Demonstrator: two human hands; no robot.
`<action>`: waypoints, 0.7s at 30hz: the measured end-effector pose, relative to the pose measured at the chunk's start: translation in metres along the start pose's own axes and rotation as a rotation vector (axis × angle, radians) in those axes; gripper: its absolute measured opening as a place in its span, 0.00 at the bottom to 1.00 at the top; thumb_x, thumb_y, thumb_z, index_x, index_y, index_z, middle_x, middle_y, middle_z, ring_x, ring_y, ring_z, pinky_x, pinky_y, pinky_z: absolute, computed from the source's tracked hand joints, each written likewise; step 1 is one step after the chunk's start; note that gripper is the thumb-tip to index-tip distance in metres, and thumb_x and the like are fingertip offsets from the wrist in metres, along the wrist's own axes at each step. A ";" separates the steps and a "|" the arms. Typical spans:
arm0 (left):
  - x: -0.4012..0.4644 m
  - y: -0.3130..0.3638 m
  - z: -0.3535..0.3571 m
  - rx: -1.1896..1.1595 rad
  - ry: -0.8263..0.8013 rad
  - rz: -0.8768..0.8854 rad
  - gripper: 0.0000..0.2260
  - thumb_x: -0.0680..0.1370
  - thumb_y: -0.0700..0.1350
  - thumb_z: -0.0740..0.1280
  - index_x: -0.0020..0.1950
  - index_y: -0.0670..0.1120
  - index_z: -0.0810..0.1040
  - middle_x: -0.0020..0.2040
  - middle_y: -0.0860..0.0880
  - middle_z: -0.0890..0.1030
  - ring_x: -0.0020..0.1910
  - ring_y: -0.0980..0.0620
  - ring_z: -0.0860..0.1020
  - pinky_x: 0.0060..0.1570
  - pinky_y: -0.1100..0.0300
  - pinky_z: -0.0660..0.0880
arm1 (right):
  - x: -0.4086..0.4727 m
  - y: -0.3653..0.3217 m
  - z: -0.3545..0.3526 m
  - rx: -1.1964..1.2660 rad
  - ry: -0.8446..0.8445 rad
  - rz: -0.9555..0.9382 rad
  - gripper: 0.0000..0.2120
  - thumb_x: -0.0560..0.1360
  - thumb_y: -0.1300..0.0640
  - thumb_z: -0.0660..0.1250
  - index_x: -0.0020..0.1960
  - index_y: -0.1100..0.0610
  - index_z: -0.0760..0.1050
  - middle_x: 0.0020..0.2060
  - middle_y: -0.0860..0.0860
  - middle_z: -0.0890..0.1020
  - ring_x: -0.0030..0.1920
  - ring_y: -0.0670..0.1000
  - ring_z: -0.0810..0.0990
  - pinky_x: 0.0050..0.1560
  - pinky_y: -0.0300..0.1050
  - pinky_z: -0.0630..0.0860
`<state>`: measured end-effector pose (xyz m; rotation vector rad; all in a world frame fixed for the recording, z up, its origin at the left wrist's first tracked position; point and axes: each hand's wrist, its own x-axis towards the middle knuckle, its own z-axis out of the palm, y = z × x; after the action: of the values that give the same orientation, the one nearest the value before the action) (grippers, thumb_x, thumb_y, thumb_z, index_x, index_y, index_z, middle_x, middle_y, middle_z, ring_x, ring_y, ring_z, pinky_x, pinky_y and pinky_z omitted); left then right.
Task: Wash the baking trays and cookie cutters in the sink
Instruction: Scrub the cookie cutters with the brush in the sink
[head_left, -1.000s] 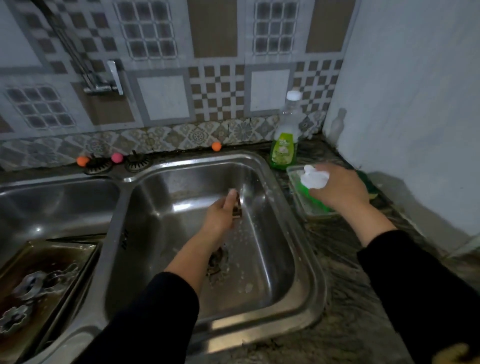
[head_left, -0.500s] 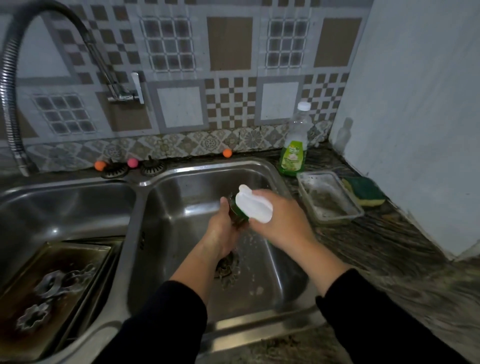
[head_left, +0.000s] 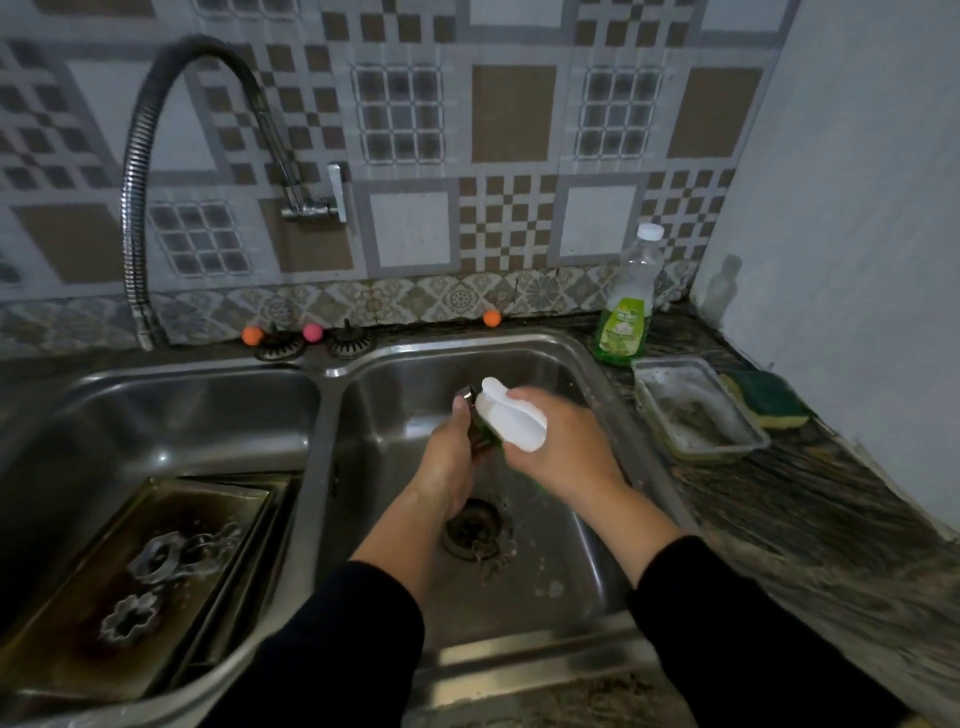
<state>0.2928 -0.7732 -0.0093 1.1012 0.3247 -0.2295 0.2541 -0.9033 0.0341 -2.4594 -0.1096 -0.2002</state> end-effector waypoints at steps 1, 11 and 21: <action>0.000 -0.001 -0.003 0.010 0.003 0.008 0.19 0.84 0.51 0.52 0.58 0.40 0.76 0.51 0.42 0.82 0.51 0.47 0.80 0.52 0.55 0.76 | 0.000 -0.002 0.002 -0.006 -0.031 0.015 0.27 0.68 0.53 0.73 0.66 0.45 0.72 0.58 0.49 0.80 0.56 0.52 0.78 0.49 0.43 0.74; 0.003 0.009 -0.022 0.038 -0.013 0.048 0.14 0.84 0.45 0.54 0.62 0.40 0.74 0.49 0.44 0.81 0.46 0.49 0.79 0.48 0.56 0.77 | 0.000 -0.008 0.007 0.058 -0.012 0.103 0.26 0.67 0.51 0.74 0.64 0.43 0.73 0.57 0.46 0.79 0.53 0.49 0.78 0.47 0.43 0.75; 0.005 0.007 -0.035 0.651 0.151 0.321 0.29 0.74 0.48 0.72 0.73 0.43 0.68 0.66 0.46 0.76 0.63 0.51 0.75 0.65 0.58 0.70 | -0.002 -0.017 -0.001 0.144 0.131 0.031 0.27 0.68 0.53 0.74 0.65 0.43 0.72 0.58 0.45 0.78 0.57 0.47 0.76 0.50 0.40 0.73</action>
<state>0.2944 -0.7388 -0.0199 1.7991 0.2032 0.0447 0.2497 -0.8905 0.0452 -2.2963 -0.0287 -0.3277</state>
